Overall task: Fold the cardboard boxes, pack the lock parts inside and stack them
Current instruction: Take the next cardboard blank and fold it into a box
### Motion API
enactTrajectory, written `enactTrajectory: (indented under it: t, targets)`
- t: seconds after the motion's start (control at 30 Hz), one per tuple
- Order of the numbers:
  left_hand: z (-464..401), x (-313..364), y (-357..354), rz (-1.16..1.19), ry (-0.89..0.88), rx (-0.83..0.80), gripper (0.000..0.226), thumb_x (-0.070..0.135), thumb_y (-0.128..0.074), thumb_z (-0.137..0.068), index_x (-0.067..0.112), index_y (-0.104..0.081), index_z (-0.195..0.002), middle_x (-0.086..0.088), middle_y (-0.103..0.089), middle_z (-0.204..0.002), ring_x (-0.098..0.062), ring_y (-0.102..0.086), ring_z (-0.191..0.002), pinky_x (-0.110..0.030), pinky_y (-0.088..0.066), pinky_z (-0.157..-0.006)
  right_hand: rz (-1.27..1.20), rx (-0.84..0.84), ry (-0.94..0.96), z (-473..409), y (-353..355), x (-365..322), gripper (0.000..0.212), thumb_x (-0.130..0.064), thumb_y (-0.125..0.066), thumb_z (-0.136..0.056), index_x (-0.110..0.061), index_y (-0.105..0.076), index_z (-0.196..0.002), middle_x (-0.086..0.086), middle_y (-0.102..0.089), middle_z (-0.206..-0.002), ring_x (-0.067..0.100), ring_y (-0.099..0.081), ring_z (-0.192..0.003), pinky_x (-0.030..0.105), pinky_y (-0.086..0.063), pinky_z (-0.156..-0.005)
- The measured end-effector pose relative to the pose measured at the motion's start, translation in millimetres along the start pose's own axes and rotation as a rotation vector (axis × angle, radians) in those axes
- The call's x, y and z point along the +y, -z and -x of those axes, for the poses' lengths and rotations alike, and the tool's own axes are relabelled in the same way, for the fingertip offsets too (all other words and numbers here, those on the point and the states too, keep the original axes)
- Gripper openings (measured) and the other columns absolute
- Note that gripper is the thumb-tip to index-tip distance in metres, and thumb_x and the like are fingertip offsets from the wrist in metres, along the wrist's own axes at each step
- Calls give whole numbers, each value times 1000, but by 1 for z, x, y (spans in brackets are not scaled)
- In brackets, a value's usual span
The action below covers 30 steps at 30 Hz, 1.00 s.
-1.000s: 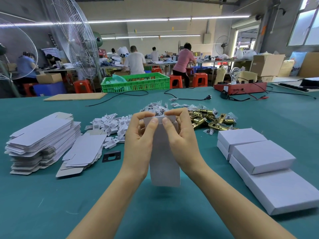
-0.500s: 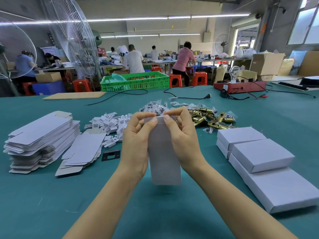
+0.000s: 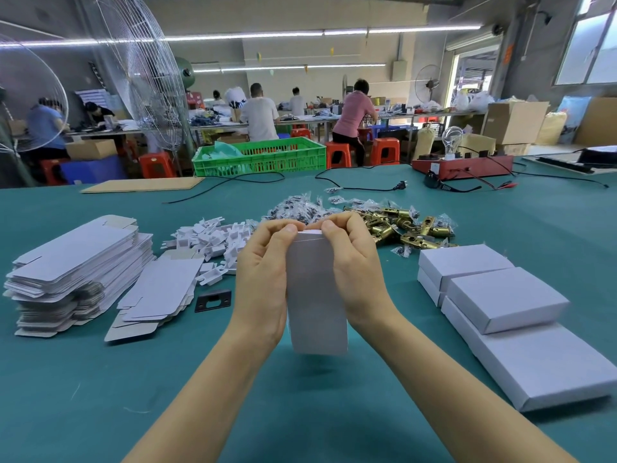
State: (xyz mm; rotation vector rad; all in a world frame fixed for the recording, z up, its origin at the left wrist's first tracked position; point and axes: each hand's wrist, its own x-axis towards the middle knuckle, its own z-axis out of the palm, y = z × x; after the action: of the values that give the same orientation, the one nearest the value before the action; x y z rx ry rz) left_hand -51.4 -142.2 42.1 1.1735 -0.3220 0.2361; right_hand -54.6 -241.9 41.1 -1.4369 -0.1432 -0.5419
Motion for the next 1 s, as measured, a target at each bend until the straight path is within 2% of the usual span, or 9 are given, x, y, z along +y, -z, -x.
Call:
enactTrajectory:
  t: [0.1,0.2,0.3,0.4,0.53,0.7,0.8,0.9,1.0]
  targets:
    - [0,-1,-2,-28,6,2,23,17,-52,-88,22,-70,-76,4,-69,-81,-7,-61,-69,-18,-49,-57,24,-9,12,1,0,-1,13,-14,-46,-96,-15,-55,-88,-3,-58,-87,16,-53,-84,45,-45,-80]
    - [1,0,-2,-43,21,-2,23,24,-50,-79,25,-70,-69,7,-68,-77,-6,-60,-67,-18,-47,-56,35,-6,18,1,-1,-2,16,-11,-45,-95,-17,-55,-85,-11,-57,-80,12,-52,-80,39,-42,-76]
    - [2,1,-3,-41,9,-16,25,28,-50,-85,24,-71,-72,4,-67,-79,-7,-60,-69,-19,-48,-56,60,-5,32,1,0,-3,16,-13,-44,-96,-19,-54,-84,-12,-56,-78,12,-52,-79,38,-43,-74]
    - [2,2,-4,3,28,-37,34,21,-45,-97,20,-73,-77,1,-68,-81,-8,-60,-69,-20,-49,-56,65,8,26,-1,3,-4,18,-12,-44,-96,-20,-54,-83,-13,-57,-78,13,-53,-80,40,-44,-75]
    - [0,1,-4,-46,50,-18,42,8,-40,-95,23,-71,-72,4,-67,-74,-5,-57,-61,-18,-45,-49,101,8,34,-2,3,-3,19,-11,-43,-96,-19,-54,-84,-20,-56,-73,7,-51,-77,35,-43,-74]
    - [1,1,-4,-54,61,-8,33,5,-39,-94,17,-66,-79,5,-66,-68,-4,-56,-56,-17,-44,-45,96,5,19,-2,3,-4,18,-9,-40,-95,-17,-54,-86,-19,-56,-75,3,-50,-75,31,-42,-72]
    - [2,0,-4,-33,59,-22,25,14,-45,-92,21,-67,-83,5,-67,-78,-5,-59,-63,-20,-48,-52,65,16,0,-2,3,-5,17,-8,-41,-93,-16,-54,-86,-22,-55,-73,-3,-48,-71,24,-39,-68]
    - [4,-3,-3,-114,42,-66,16,33,-55,-84,28,-63,-98,-1,-65,-97,-12,-60,-81,-27,-49,-68,13,52,-8,-5,6,-5,12,-13,-45,-93,-19,-53,-86,-14,-55,-80,1,-49,-74,26,-40,-70]
    - [6,-4,-1,-314,-76,-119,24,20,-70,-88,30,-59,-108,-1,-65,-109,-10,-60,-90,-19,-50,-74,-6,61,-28,-6,7,-2,12,-27,-45,-91,-21,-54,-85,-10,-57,-82,8,-52,-78,29,-43,-69]
